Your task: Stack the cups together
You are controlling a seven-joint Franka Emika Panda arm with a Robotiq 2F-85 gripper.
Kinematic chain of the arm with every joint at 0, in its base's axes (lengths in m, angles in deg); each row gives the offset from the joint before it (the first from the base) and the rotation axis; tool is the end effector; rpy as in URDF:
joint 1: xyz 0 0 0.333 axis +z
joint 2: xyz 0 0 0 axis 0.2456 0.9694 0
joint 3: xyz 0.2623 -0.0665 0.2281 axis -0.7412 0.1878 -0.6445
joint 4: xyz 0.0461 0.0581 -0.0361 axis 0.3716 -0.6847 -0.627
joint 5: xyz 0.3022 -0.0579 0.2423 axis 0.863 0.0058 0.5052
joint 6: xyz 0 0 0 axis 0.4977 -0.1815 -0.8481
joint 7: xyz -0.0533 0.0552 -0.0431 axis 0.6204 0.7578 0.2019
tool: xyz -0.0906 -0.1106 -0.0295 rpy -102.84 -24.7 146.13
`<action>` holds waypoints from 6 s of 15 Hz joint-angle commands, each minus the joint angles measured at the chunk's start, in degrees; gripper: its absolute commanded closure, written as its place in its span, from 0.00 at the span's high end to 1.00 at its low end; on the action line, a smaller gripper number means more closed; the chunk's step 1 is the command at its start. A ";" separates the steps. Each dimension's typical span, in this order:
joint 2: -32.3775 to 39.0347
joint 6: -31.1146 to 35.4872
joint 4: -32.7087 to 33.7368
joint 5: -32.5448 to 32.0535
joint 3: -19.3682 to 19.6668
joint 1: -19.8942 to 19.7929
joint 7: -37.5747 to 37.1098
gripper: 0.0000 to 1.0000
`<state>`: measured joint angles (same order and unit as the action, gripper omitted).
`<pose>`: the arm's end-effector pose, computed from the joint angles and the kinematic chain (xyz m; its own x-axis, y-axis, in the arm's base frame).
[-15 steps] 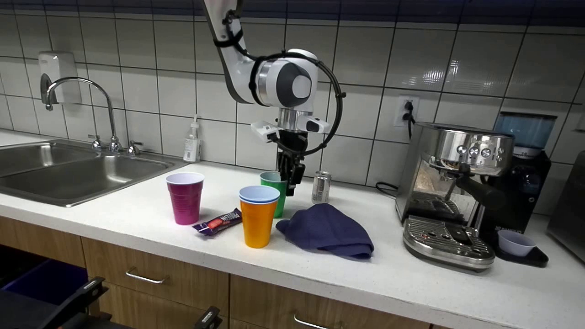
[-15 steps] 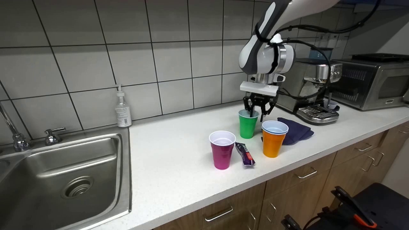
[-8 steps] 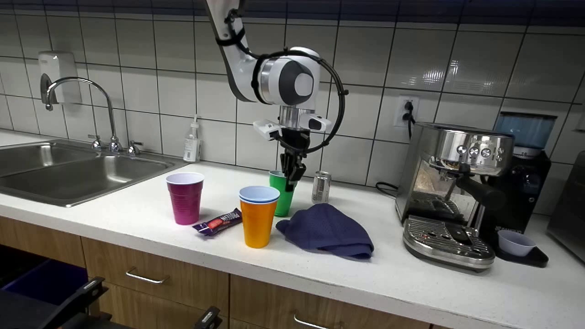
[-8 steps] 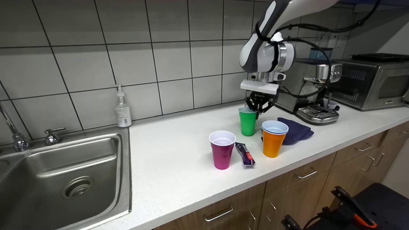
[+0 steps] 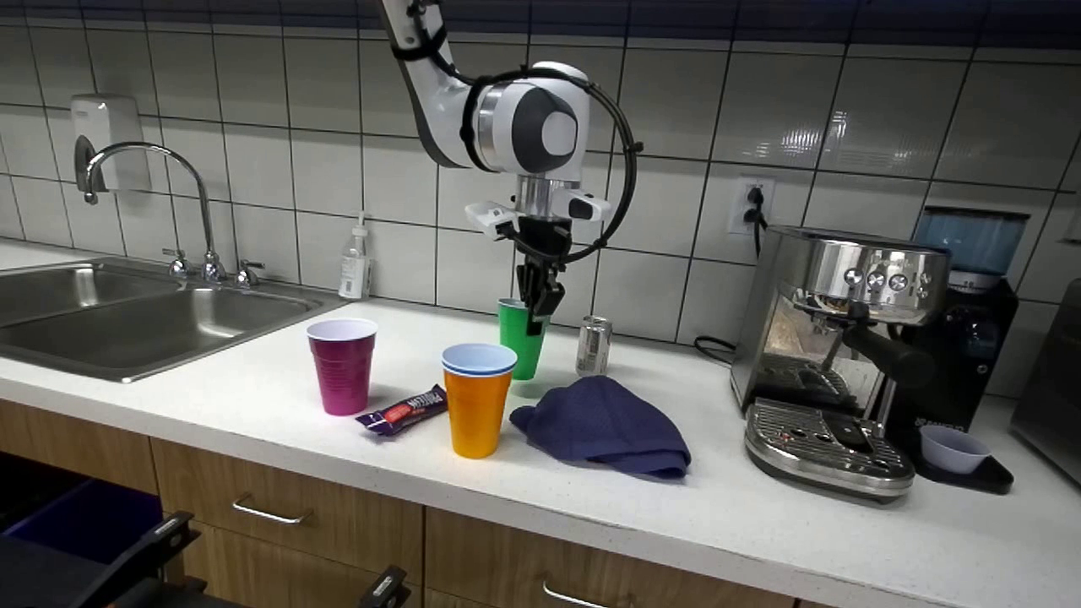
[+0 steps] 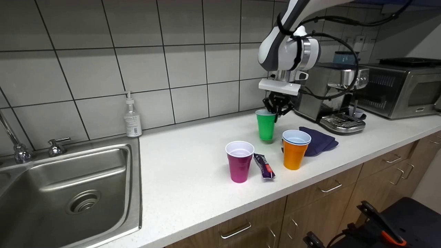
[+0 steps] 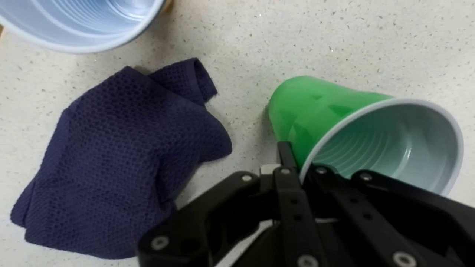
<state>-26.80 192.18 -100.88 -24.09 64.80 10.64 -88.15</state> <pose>0.6068 -0.1374 0.2514 0.6146 -0.7883 0.0284 -0.7863 -0.6151 -0.0579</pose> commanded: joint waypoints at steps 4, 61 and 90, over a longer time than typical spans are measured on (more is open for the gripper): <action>-10.61 0.61 -8.95 -1.29 0.65 1.75 -1.50 0.01; -41.77 2.41 -37.93 -3.40 -3.85 -9.58 -0.26 0.42; -31.59 -1.18 -28.40 7.07 -16.03 9.09 3.23 1.00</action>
<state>-61.11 193.11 -132.16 -18.24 50.86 18.90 -83.83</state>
